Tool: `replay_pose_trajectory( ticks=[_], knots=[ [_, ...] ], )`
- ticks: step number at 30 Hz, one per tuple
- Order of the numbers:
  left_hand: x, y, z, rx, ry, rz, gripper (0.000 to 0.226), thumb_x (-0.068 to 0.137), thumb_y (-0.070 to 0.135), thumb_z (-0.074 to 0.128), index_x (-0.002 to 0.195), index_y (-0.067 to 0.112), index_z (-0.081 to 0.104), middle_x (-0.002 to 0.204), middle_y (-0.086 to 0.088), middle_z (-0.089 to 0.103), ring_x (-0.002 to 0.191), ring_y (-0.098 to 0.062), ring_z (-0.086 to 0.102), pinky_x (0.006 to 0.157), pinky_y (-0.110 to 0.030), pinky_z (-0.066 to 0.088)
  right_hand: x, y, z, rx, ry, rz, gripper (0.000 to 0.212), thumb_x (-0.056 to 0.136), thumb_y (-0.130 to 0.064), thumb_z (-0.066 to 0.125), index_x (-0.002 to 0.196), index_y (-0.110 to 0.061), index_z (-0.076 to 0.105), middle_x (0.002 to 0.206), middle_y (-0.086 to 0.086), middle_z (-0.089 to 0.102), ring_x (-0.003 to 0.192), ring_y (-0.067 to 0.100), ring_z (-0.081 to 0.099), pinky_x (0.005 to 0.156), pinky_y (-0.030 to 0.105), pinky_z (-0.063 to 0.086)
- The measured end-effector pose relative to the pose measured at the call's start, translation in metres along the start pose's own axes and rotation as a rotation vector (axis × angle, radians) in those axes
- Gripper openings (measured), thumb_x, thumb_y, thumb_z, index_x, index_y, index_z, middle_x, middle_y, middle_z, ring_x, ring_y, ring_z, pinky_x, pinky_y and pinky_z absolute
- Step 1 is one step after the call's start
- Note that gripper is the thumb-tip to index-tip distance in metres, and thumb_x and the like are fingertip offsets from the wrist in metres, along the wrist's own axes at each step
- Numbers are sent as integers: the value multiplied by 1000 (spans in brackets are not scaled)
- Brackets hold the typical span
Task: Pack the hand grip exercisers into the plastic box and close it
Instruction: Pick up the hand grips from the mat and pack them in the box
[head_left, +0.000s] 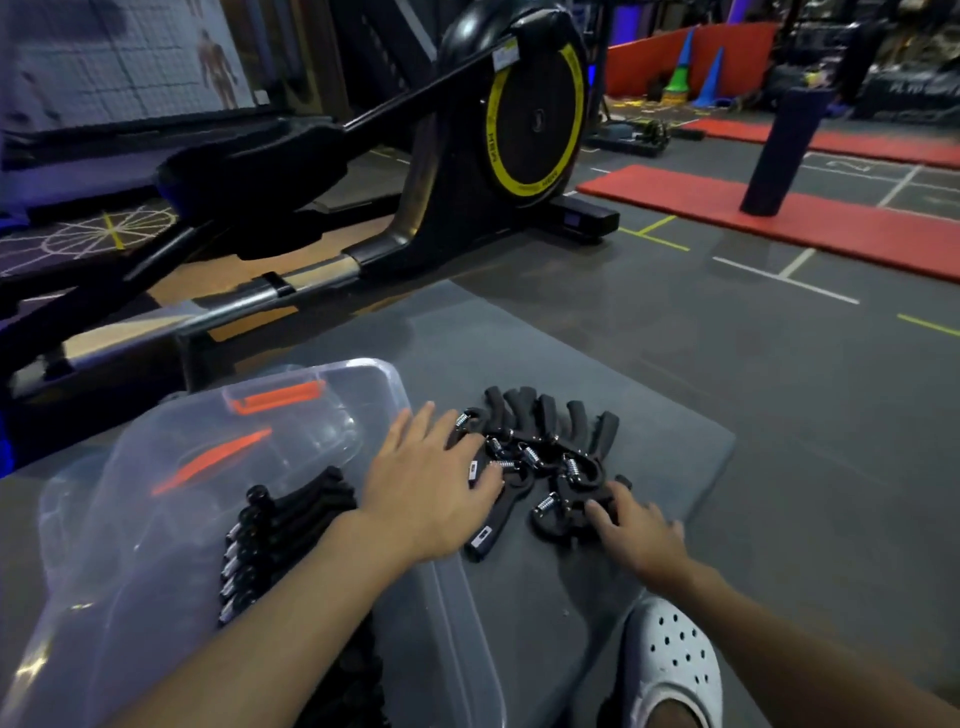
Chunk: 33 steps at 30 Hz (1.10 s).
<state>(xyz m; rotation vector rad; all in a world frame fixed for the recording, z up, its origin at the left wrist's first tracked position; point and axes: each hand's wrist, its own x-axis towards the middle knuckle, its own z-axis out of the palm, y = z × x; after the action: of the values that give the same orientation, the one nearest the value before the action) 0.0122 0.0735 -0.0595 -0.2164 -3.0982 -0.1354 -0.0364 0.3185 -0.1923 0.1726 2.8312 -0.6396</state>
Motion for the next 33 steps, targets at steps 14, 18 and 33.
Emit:
replay_pose_trajectory(
  ticks=[14,18,33],
  knots=[
    [1,4,-2,23,-19,-10,52,98,51,23,130,28,57,152,2,37,148,-23,13,122,-42,-3,2,15,16,9,-26,-201,92,72,-37,77,149,-21,28,145,11,32,125,32,35,108,33,32],
    [1,4,-3,31,-37,-10,52,98,51,23,127,27,59,150,1,40,146,-23,15,121,-42,-2,0,14,15,-6,-74,-153,80,62,-47,80,128,-16,48,117,5,35,113,28,43,99,30,40],
    [-3,0,-58,-633,336,-157,39,92,41,59,122,16,63,123,0,63,115,-17,57,100,-35,44,-63,-88,-91,310,382,-624,62,59,-21,84,108,-25,46,104,-11,32,82,8,53,74,28,51]
  ],
)
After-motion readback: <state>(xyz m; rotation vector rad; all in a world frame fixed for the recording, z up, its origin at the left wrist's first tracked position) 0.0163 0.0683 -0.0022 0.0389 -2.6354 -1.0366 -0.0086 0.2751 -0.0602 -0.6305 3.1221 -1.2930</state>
